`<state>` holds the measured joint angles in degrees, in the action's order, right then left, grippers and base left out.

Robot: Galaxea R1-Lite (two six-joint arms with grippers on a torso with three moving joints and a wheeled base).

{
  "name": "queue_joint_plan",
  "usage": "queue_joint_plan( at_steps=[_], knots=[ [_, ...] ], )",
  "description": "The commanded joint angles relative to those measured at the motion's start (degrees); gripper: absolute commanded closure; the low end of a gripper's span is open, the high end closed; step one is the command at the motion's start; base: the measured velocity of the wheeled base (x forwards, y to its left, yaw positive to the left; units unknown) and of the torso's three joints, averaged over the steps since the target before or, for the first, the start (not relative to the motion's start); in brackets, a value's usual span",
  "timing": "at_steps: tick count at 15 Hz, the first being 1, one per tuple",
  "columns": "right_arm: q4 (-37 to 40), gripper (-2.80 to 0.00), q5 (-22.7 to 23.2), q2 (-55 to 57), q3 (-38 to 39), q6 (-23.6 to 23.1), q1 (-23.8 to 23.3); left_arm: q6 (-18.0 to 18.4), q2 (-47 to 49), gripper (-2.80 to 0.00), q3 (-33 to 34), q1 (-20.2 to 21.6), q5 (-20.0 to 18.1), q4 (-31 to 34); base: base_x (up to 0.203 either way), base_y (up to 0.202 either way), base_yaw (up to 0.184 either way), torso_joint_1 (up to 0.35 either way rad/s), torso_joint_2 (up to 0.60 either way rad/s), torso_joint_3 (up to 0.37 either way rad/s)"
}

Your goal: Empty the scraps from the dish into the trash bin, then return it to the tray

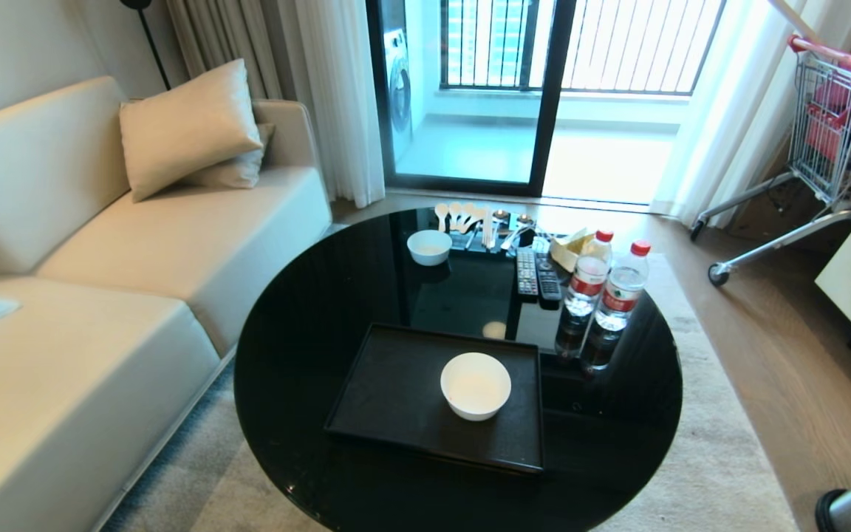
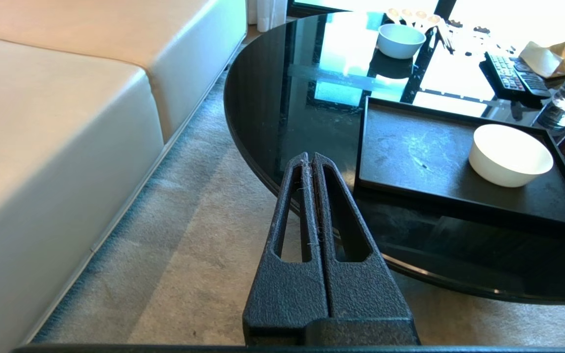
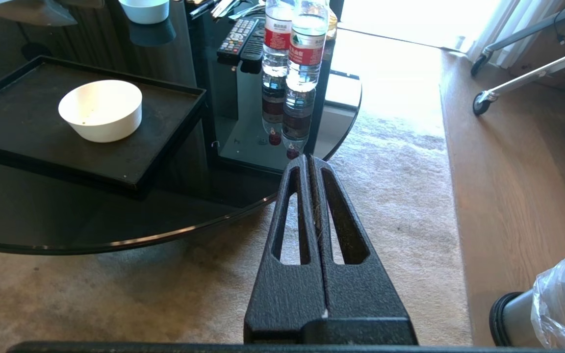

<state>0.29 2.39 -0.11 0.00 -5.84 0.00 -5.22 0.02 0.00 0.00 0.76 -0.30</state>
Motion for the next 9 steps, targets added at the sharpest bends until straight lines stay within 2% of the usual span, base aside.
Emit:
queue_joint_plan(
  at_steps=[1,9],
  knots=[
    [-0.03,0.00,-0.10,0.11,0.00,1.09,0.00,-0.05,-0.02,0.00,0.00,0.00,0.03,-0.05,0.000,0.000,0.000,0.000,0.00,0.000],
    [-0.04,0.00,-0.03,0.11,0.00,1.28,0.00,-0.05,-0.02,0.00,0.00,0.00,0.03,-0.05,0.000,0.000,0.000,0.000,0.00,0.000]
  ],
)
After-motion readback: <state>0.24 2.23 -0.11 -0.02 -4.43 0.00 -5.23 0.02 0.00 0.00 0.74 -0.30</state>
